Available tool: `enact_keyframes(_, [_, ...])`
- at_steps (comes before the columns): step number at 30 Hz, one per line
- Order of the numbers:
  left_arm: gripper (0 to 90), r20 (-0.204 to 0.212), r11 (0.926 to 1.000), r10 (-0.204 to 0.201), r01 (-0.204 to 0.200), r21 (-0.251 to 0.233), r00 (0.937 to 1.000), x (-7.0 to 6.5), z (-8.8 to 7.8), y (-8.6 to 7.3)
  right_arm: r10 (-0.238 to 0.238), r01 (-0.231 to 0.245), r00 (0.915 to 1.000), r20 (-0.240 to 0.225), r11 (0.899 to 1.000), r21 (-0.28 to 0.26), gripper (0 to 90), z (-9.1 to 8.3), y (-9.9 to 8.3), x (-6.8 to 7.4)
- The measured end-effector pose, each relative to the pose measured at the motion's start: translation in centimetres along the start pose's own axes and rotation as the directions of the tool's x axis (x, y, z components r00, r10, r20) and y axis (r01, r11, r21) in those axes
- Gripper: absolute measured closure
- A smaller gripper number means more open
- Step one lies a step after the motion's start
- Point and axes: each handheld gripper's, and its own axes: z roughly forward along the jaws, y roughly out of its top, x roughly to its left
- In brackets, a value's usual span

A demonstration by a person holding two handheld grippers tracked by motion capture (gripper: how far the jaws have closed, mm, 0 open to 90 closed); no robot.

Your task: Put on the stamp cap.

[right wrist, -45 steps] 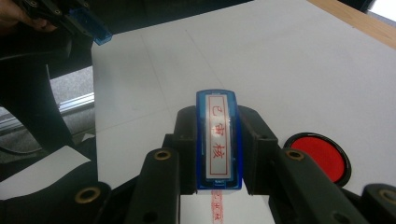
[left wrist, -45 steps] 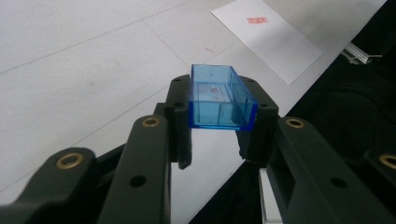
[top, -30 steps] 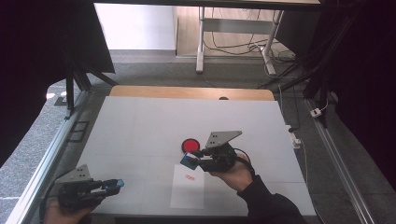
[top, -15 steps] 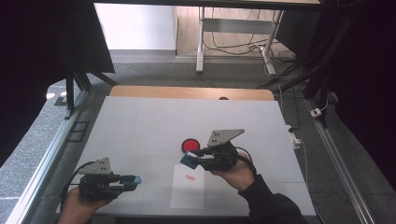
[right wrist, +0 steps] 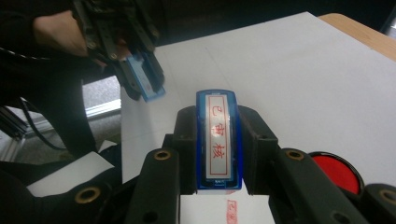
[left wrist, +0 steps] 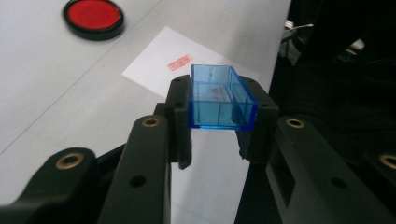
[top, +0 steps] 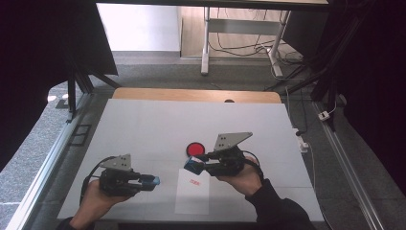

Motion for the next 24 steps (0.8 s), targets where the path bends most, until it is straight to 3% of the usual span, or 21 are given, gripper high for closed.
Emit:
enact_keyframes(6, [68.3,0.044,0.9989,0.044,-0.045,0.015,0.9981,0.3,1.1,1.3,-0.005,0.005,0.9999,-0.016,1.000,-0.010,71.0,-0.1,0.2,0.3])
enact_keyframes(12, [68.3,0.094,0.9960,0.086,-0.088,0.016,0.9918,0.6,2.3,2.8,-0.006,0.006,0.9998,-0.021,1.000,-0.022,71.0,-0.3,0.4,0.5])
enact_keyframes(18, [68.3,0.148,0.9928,0.117,-0.119,0.004,0.9820,1.1,3.4,4.2,-0.007,0.006,0.9994,-0.034,1.000,-0.030,71.0,-0.5,0.5,0.5])
enact_keyframes(24, [68.5,0.198,0.9872,0.156,-0.159,0.001,0.9676,1.5,4.4,5.0,-0.012,0.010,0.9986,-0.051,0.999,-0.034,71.0,-0.5,0.6,0.6])
